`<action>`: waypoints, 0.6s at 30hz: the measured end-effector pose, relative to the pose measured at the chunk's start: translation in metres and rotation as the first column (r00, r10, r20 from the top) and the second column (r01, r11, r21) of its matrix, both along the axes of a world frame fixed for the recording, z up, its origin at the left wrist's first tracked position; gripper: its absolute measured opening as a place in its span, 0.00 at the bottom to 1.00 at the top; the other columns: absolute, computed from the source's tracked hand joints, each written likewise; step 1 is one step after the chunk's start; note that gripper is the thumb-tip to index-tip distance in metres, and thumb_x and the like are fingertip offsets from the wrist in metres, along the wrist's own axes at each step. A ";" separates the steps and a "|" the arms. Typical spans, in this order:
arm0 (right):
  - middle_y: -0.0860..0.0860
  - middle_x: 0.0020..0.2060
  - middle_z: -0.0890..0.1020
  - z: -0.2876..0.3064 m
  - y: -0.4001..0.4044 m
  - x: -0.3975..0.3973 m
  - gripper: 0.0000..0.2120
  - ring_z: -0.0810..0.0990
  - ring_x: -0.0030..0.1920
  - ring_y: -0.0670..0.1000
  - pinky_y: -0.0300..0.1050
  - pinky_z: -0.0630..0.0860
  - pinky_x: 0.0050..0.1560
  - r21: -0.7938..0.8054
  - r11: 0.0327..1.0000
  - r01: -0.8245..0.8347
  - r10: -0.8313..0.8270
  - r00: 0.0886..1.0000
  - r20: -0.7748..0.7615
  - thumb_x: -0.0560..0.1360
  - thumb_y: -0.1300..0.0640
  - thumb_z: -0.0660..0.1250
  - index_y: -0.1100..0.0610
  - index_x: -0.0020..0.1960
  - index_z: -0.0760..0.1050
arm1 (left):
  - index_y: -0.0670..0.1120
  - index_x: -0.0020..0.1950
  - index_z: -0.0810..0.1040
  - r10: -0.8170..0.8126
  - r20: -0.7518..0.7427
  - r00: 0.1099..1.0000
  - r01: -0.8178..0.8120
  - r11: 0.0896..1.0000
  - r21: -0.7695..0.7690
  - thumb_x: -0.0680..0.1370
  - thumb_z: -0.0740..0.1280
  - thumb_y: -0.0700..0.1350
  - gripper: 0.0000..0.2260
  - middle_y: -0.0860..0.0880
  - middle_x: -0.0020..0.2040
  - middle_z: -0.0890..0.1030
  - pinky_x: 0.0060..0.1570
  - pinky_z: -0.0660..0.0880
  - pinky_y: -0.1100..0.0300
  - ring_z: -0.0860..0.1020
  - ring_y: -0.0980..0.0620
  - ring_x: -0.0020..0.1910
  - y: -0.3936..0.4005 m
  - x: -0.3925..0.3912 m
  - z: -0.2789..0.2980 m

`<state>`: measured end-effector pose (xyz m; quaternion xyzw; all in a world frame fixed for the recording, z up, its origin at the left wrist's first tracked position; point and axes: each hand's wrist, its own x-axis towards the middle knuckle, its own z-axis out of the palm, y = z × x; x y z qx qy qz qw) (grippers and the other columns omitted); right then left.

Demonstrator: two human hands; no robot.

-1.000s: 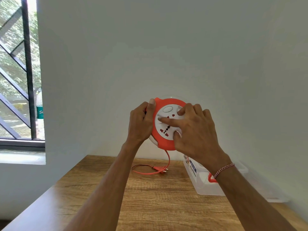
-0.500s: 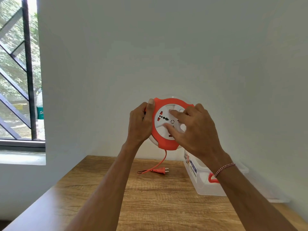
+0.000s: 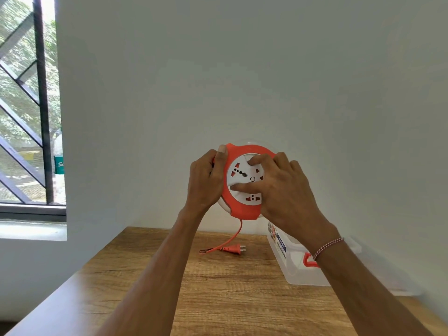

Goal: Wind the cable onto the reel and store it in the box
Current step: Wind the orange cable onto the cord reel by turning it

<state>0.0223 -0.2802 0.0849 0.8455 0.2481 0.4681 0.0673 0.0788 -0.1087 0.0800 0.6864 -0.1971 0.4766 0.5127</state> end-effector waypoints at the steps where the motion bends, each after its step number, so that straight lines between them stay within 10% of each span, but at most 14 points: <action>1: 0.57 0.61 0.77 -0.001 0.000 0.000 0.30 0.73 0.59 0.62 0.59 0.74 0.53 0.012 1.000 0.004 -0.004 1.000 0.012 0.60 0.48 0.82 0.40 0.61 0.79 | 0.40 0.47 0.81 -0.001 0.001 1.000 0.001 1.000 0.002 0.82 0.55 0.57 0.24 0.46 0.40 0.85 0.38 0.84 0.53 0.84 0.50 0.36 0.000 0.000 0.000; 13: 0.54 0.53 0.85 -0.007 0.009 0.003 0.34 0.84 0.45 0.56 0.52 0.81 0.52 0.378 0.923 -0.076 0.062 0.997 0.050 0.70 0.30 0.64 0.51 0.68 0.75 | 0.40 0.47 0.81 -0.008 0.002 1.000 0.008 1.000 -0.015 0.83 0.55 0.57 0.23 0.47 0.39 0.85 0.37 0.83 0.56 0.84 0.52 0.36 0.000 0.002 0.000; 18: 0.55 0.52 0.85 -0.001 0.000 0.005 0.22 0.81 0.50 0.55 0.51 0.80 0.52 0.339 0.920 -0.199 0.165 0.978 0.128 0.75 0.43 0.68 0.54 0.63 0.79 | 0.42 0.48 0.81 -0.037 -0.007 0.999 0.037 0.999 -0.038 0.82 0.54 0.58 0.23 0.51 0.40 0.85 0.38 0.83 0.58 0.84 0.52 0.37 0.001 0.003 -0.001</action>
